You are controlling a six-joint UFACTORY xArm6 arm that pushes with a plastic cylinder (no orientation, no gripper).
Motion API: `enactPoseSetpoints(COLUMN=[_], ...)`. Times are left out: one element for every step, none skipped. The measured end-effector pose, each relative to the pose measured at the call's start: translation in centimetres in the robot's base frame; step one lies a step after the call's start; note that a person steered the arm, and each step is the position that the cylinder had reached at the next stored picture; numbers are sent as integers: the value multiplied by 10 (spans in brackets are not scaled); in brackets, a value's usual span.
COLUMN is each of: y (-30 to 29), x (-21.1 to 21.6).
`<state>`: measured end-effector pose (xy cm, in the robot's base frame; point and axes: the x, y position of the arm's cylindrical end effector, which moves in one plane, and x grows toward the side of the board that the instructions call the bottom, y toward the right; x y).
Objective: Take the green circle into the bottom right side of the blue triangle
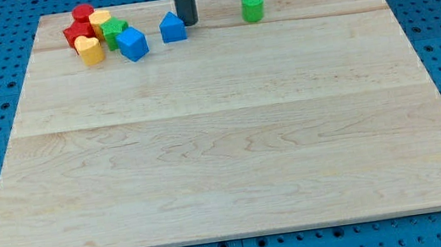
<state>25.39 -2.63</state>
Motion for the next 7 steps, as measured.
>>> enactPoseSetpoints(y=[-13,-69,-49,11,63,94,129], x=[0,-2,0,6,10,14,25])
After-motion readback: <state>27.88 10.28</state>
